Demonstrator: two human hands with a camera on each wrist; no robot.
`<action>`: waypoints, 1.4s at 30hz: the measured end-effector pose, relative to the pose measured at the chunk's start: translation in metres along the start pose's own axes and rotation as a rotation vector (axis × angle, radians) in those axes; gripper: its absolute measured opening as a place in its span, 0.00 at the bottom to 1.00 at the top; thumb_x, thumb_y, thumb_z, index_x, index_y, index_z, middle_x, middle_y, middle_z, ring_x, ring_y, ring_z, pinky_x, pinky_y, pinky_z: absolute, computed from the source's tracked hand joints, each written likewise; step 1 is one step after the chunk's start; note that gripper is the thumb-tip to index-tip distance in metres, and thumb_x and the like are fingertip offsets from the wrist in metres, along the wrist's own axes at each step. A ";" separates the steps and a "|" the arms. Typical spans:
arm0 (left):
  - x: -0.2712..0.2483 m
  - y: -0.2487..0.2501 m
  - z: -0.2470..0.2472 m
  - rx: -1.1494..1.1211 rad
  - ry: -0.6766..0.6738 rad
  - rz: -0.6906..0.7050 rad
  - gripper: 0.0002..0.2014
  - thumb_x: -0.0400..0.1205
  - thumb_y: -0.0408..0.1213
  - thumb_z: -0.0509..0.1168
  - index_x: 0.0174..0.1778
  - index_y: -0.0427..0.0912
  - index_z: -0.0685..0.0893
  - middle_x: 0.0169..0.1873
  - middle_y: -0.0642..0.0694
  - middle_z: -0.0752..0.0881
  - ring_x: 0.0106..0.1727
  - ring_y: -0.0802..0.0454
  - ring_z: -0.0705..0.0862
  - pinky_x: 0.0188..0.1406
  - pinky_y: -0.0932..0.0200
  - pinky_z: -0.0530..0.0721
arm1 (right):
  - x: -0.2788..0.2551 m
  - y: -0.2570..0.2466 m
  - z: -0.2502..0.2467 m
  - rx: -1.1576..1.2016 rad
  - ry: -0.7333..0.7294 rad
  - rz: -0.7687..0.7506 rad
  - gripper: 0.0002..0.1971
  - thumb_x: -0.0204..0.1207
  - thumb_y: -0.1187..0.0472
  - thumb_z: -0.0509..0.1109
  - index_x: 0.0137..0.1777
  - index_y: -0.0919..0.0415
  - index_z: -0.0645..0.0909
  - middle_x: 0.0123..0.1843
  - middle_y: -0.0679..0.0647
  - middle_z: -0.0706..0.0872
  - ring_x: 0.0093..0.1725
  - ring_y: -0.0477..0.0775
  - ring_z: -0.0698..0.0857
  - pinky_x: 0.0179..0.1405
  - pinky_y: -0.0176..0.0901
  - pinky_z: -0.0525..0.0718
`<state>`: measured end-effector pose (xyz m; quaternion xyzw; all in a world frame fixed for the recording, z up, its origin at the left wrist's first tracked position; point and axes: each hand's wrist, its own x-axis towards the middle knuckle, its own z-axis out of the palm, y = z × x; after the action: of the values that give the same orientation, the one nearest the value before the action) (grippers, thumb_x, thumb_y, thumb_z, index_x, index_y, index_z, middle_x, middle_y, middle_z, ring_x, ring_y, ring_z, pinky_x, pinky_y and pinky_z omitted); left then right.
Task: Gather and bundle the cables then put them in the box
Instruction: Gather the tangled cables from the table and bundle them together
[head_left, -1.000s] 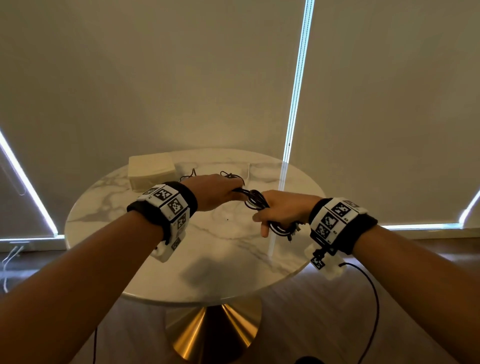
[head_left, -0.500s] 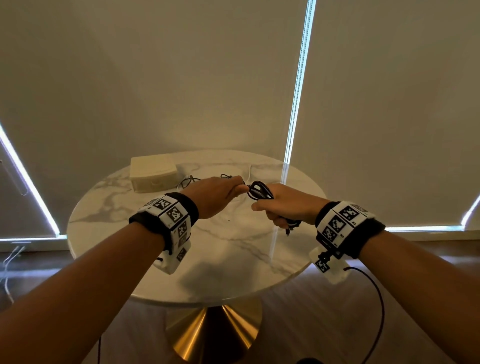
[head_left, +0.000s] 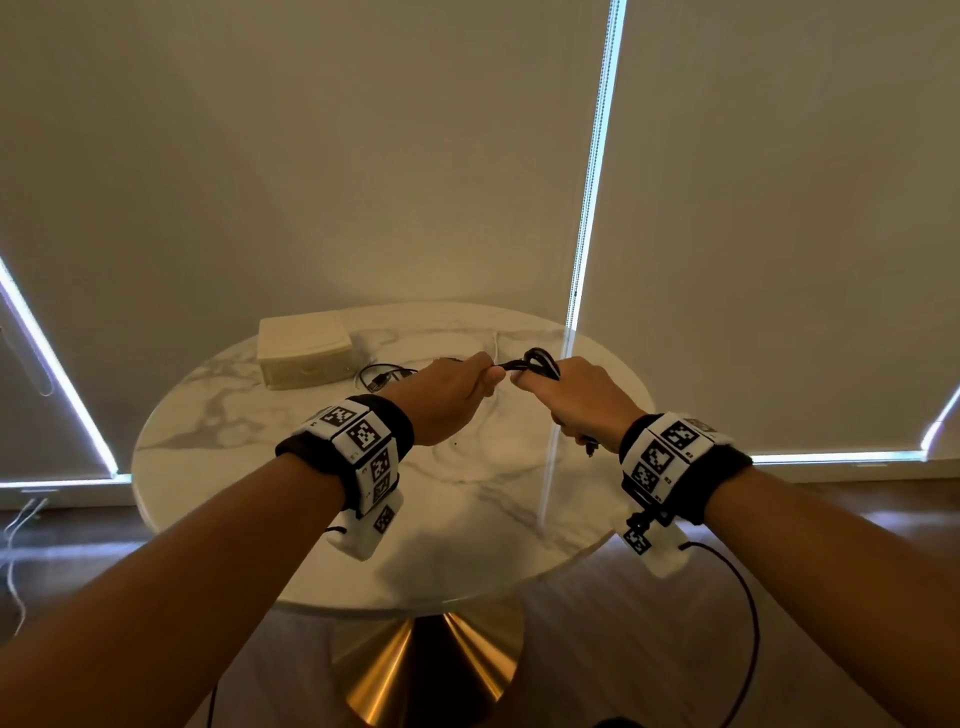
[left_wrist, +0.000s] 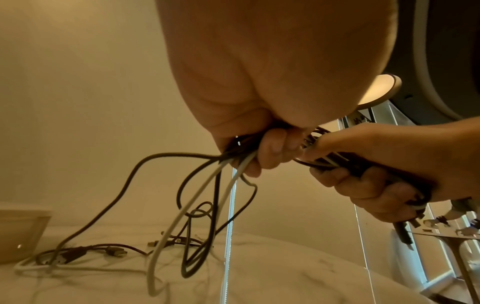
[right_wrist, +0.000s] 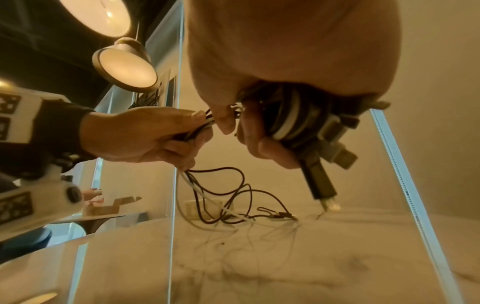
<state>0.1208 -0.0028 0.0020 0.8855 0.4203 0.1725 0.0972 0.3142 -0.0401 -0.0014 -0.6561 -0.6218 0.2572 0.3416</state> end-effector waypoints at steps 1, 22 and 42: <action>0.000 0.001 0.002 -0.008 0.008 0.004 0.18 0.91 0.54 0.41 0.48 0.50 0.72 0.34 0.57 0.76 0.34 0.57 0.76 0.32 0.61 0.68 | 0.000 0.001 0.001 -0.004 0.003 0.011 0.25 0.79 0.36 0.66 0.33 0.57 0.71 0.26 0.54 0.75 0.21 0.53 0.73 0.23 0.42 0.75; -0.009 0.005 0.019 -0.096 -0.068 -0.021 0.21 0.86 0.62 0.40 0.48 0.54 0.71 0.39 0.44 0.85 0.39 0.43 0.84 0.47 0.38 0.85 | 0.025 -0.008 -0.009 0.959 0.286 0.276 0.21 0.84 0.48 0.64 0.30 0.53 0.67 0.20 0.49 0.65 0.16 0.50 0.64 0.21 0.38 0.64; -0.006 0.003 0.008 -0.211 0.125 -0.006 0.37 0.86 0.41 0.62 0.83 0.58 0.44 0.58 0.44 0.83 0.51 0.46 0.86 0.56 0.46 0.86 | 0.013 -0.003 0.027 0.918 0.208 0.291 0.14 0.85 0.49 0.68 0.42 0.57 0.75 0.21 0.50 0.70 0.20 0.52 0.71 0.24 0.42 0.75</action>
<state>0.1224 -0.0095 -0.0055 0.8567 0.4076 0.2704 0.1639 0.2933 -0.0234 -0.0155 -0.5401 -0.3086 0.4830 0.6162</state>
